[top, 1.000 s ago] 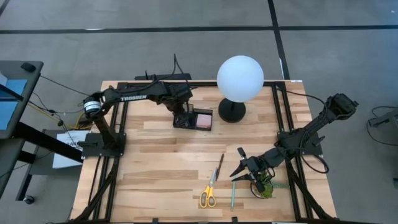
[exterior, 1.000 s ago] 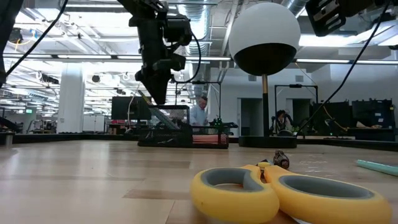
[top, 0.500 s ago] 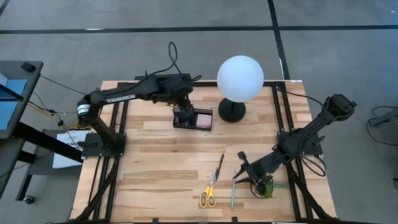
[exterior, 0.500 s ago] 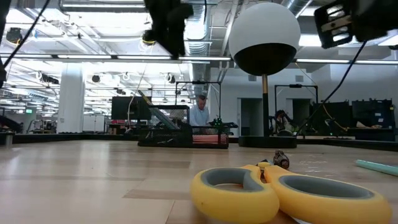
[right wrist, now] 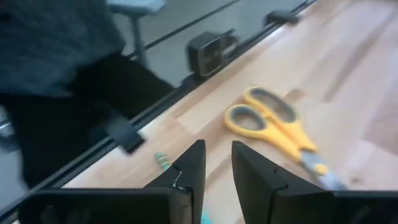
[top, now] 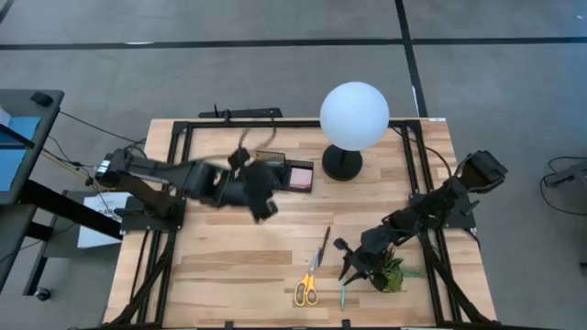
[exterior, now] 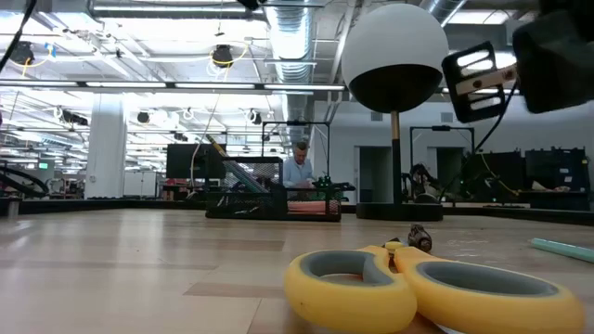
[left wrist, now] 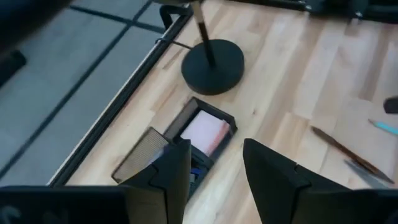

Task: Pick and place office supplies into organizer
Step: Put the blue pencil into the black desk organizer

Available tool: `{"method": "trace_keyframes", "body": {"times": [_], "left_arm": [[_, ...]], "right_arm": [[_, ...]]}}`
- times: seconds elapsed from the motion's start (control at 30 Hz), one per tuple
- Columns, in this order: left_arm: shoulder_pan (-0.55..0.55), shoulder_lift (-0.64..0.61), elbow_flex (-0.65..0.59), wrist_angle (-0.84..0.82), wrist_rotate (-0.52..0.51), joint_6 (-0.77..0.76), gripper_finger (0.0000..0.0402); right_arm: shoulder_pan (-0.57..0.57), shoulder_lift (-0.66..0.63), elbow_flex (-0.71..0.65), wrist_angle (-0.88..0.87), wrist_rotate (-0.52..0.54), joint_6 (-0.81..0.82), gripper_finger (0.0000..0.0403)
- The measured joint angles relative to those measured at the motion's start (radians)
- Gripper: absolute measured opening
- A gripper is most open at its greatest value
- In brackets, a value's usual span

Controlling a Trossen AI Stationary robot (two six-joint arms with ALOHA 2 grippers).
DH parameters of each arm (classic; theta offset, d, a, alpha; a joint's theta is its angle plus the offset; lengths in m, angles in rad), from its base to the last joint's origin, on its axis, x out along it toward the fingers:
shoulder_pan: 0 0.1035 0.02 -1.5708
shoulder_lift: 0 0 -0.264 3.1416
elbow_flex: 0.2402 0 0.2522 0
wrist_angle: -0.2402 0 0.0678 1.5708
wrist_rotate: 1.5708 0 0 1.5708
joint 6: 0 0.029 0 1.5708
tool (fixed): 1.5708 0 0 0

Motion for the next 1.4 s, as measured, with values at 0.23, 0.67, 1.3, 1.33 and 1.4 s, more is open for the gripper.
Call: {"method": "trace_keyframes", "body": {"times": [0.23,0.67,1.3,1.33,1.4], "left_arm": [[-0.181,0.001,-0.065,-0.036,-0.192,-0.152,0.0144],[-0.280,0.000,-0.227,-0.027,-0.208,-0.385,0.0144],[-0.337,0.001,-0.356,0.020,-0.189,-0.609,0.0144],[-0.337,0.001,-0.356,0.020,-0.189,-0.609,0.0144],[-0.337,0.001,-0.356,0.020,-0.190,-0.608,0.0144]], "right_arm": [[0.003,0.063,0.253,-0.370,-0.063,-0.128,0.0071],[-0.021,0.295,0.337,-0.399,-0.342,-0.470,0.0071],[0.002,0.293,0.346,-0.333,-0.317,-0.629,0.0071],[0.011,0.294,0.359,-0.334,-0.316,-0.629,0.0071],[0.027,0.294,0.396,-0.341,-0.308,-0.626,0.0071]]}}
